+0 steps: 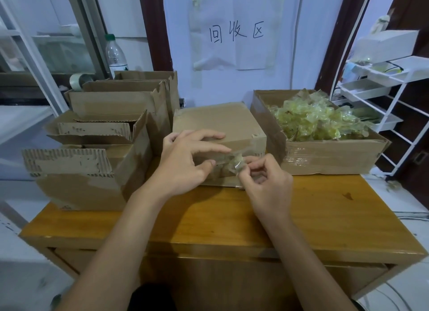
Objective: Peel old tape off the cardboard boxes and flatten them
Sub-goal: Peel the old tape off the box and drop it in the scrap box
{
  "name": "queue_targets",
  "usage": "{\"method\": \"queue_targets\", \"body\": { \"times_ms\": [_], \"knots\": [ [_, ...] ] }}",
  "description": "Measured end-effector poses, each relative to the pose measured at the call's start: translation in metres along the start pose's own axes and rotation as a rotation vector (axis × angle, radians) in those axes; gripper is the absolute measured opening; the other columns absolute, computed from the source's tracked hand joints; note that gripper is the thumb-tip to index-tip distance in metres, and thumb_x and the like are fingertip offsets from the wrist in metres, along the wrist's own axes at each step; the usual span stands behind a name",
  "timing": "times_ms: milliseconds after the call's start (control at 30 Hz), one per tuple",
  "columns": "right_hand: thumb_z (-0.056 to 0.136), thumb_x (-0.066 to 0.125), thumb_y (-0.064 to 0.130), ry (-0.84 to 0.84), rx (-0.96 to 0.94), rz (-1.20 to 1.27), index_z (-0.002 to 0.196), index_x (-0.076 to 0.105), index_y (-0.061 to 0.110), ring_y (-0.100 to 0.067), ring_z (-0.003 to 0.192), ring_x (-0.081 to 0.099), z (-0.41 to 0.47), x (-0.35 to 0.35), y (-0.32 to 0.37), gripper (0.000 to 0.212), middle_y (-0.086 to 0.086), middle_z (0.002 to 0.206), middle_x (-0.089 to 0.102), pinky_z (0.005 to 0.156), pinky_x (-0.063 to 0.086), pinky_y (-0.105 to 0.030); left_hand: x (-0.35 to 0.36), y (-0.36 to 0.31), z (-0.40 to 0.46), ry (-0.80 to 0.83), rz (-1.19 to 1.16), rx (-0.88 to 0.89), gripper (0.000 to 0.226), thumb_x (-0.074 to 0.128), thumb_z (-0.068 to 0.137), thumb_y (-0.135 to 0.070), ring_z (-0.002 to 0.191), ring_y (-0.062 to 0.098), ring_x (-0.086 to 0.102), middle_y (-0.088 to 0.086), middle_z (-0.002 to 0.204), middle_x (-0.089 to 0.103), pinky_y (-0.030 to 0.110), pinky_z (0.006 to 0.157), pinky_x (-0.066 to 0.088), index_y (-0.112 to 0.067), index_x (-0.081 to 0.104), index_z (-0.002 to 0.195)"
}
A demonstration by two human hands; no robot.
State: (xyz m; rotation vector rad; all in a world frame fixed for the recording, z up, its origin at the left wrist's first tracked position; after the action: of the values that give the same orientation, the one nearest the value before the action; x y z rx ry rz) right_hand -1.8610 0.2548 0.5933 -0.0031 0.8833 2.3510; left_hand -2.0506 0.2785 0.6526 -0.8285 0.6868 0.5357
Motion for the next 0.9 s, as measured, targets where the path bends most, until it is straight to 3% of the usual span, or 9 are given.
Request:
{"method": "queue_targets", "body": {
  "times_ms": [233, 500, 600, 667, 767, 900],
  "knots": [
    [0.083, 0.077, -0.011, 0.053, -0.133, -0.008, 0.085, 0.065, 0.007, -0.006, 0.067, 0.055, -0.001, 0.003, 0.014, 0.022, -0.001, 0.089, 0.062, 0.06, 0.042, -0.008, 0.001, 0.001, 0.0, -0.007, -0.067, -0.051, 0.04, 0.051, 0.078, -0.024, 0.132, -0.004, 0.041, -0.04, 0.133, 0.058, 0.013, 0.108, 0.001, -0.051, 0.078, 0.091],
    [0.08, 0.09, 0.013, 0.119, -0.156, -0.001, 0.08, 0.067, 0.006, -0.007, 0.072, 0.056, -0.002, 0.011, 0.013, 0.024, -0.002, 0.09, 0.061, 0.065, 0.048, -0.012, 0.003, 0.005, 0.002, -0.012, -0.075, -0.067, 0.043, 0.049, 0.074, -0.022, 0.131, -0.004, 0.042, -0.041, 0.132, 0.058, 0.013, 0.108, 0.002, -0.049, 0.079, 0.089],
    [0.088, 0.082, 0.018, 0.159, -0.16, 0.017, 0.089, 0.072, 0.006, -0.007, 0.078, 0.06, -0.003, 0.015, 0.015, 0.015, -0.002, 0.096, 0.063, 0.069, 0.05, -0.012, 0.002, 0.005, 0.002, -0.008, -0.098, -0.064, 0.042, 0.049, 0.075, -0.023, 0.132, -0.004, 0.041, -0.041, 0.132, 0.059, 0.014, 0.108, 0.002, -0.048, 0.08, 0.089],
    [0.092, 0.076, 0.008, 0.189, -0.192, 0.002, 0.096, 0.072, 0.005, -0.003, 0.085, 0.058, -0.005, 0.018, 0.018, 0.006, -0.003, 0.099, 0.064, 0.076, 0.047, -0.008, 0.002, 0.005, 0.002, -0.009, -0.1, -0.064, 0.042, 0.049, 0.075, -0.023, 0.132, -0.005, 0.041, -0.04, 0.132, 0.059, 0.014, 0.108, 0.003, -0.047, 0.08, 0.091],
    [0.09, 0.078, 0.003, 0.18, -0.145, -0.022, 0.104, 0.067, 0.012, -0.004, 0.081, 0.059, -0.004, 0.019, 0.016, 0.019, 0.005, 0.095, 0.063, 0.072, 0.047, -0.006, 0.003, 0.005, 0.001, -0.014, -0.104, -0.064, 0.043, 0.049, 0.074, -0.022, 0.131, -0.005, 0.04, -0.041, 0.132, 0.059, 0.013, 0.107, 0.002, -0.047, 0.08, 0.091],
    [0.091, 0.08, 0.025, 0.174, 0.019, -0.015, 0.115, 0.059, 0.024, -0.006, 0.077, 0.063, 0.001, 0.02, 0.0, 0.033, 0.011, 0.09, 0.063, 0.067, 0.051, -0.012, 0.002, 0.005, 0.002, -0.032, -0.111, -0.051, 0.043, 0.049, 0.075, -0.023, 0.131, -0.004, 0.043, -0.04, 0.13, 0.06, 0.019, 0.11, 0.007, -0.053, 0.076, 0.091]
  ]
}}
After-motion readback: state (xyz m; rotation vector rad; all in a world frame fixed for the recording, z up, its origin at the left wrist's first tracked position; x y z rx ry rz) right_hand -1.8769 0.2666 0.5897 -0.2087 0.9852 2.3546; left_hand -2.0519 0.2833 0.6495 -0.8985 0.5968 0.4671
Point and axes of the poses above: each hand's wrist, its own z-axis towards the middle knuckle, its own x-axis out of the palm, y = z × x, the point moved 7 cm from there along z, towards the middle knuckle
